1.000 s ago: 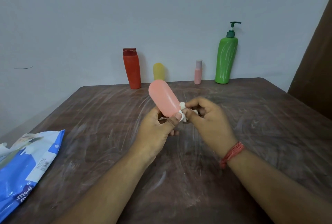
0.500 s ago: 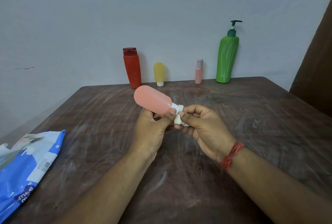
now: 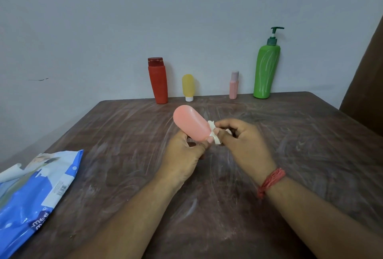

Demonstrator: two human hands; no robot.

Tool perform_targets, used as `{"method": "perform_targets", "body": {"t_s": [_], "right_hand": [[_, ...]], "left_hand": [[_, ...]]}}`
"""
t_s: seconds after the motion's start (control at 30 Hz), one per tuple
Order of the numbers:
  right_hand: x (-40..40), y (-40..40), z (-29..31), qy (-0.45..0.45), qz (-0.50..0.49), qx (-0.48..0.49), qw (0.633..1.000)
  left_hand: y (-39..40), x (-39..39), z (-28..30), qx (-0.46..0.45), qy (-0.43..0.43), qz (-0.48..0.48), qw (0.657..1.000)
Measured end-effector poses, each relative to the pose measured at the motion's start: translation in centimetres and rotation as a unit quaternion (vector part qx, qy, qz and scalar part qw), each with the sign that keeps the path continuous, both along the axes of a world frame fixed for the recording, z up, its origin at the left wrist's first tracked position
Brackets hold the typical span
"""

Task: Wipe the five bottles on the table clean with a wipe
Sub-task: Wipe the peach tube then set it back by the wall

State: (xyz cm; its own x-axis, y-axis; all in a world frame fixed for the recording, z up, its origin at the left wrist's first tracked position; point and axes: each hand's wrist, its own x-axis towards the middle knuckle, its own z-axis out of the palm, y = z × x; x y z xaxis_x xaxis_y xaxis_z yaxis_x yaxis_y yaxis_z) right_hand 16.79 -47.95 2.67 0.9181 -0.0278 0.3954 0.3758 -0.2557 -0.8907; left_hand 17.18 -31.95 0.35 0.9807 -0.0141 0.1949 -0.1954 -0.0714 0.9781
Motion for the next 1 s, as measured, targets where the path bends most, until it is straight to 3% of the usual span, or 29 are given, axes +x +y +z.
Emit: {"method": "perform_targets", "body": {"t_s": [0.13,0.2,0.3,0.4,0.57,0.7,0.77,0.83,0.9,1.0], "right_hand": [[0.1,-0.4,-0.1,0.049,-0.001,-0.072,0.996],[0.2,-0.4,-0.1,0.121,0.047,0.043,0.991],[0.1,-0.4,0.2,0.218,0.134,0.277,0.926],[-0.1,0.0,0.0,0.242,0.149,0.348,0.893],[-0.8,0.6,-0.1,0.278,0.181,0.327,0.885],[-0.5,0.3,0.6,0.226,0.140,0.384,0.884],[-0.2,-0.1,0.5,0.168,0.108,0.329,0.923],[-0.1,-0.3,0.2,0.108,0.068,0.202,0.971],[-0.1,-0.3,-0.2,0.084,0.055,0.131,0.986],[0.1,-0.4,-0.5,0.083,0.063,0.124,0.987]], "left_hand": [[0.3,0.0,-0.1,0.049,-0.032,-0.015,0.998],[0.1,-0.1,-0.1,0.026,-0.034,-0.017,0.999],[-0.6,-0.2,0.0,-0.076,-0.017,-0.021,0.997],[-1.0,-0.2,-0.1,-0.125,-0.015,-0.029,0.992],[-0.8,0.0,0.0,-0.143,-0.008,-0.014,0.990],[-0.1,0.4,-0.1,-0.109,0.014,-0.005,0.994],[0.3,0.4,-0.1,-0.042,0.028,-0.032,0.998],[0.5,0.3,-0.1,0.042,0.029,-0.066,0.997],[0.7,0.3,0.0,0.087,0.022,-0.065,0.994],[0.8,0.2,0.2,0.080,0.009,-0.017,0.997]]}}
